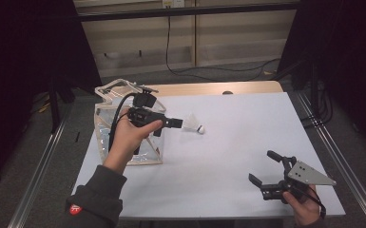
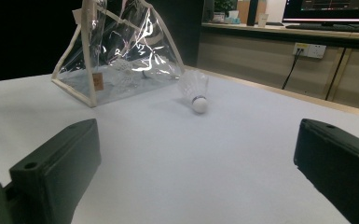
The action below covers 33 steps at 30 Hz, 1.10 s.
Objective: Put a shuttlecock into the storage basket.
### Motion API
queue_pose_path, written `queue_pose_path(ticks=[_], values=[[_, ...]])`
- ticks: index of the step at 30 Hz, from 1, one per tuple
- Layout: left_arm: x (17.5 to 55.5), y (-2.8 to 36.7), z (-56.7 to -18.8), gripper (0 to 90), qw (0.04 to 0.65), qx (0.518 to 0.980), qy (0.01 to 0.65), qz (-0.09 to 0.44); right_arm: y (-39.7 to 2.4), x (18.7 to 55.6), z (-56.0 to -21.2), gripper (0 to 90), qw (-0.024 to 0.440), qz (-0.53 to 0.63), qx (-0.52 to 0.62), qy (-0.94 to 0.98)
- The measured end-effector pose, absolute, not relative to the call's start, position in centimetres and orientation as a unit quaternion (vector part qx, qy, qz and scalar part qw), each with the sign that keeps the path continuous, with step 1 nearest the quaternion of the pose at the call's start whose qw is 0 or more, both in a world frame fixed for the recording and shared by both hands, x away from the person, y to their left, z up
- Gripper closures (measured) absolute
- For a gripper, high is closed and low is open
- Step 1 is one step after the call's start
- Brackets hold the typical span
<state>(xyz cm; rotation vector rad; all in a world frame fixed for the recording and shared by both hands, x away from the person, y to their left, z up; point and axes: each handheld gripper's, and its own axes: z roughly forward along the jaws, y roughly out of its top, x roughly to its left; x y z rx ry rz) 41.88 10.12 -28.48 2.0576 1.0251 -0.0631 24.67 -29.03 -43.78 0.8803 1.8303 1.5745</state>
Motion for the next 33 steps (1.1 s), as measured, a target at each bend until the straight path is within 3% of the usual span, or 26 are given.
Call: queue_pose_path(ticks=[33], values=[[41.8,7.6,-32.1,9.7,0.398,0.828,0.395,-0.012,-29.1,24.6,-43.8,0.3,0.282,0.587,0.329,0.684]])
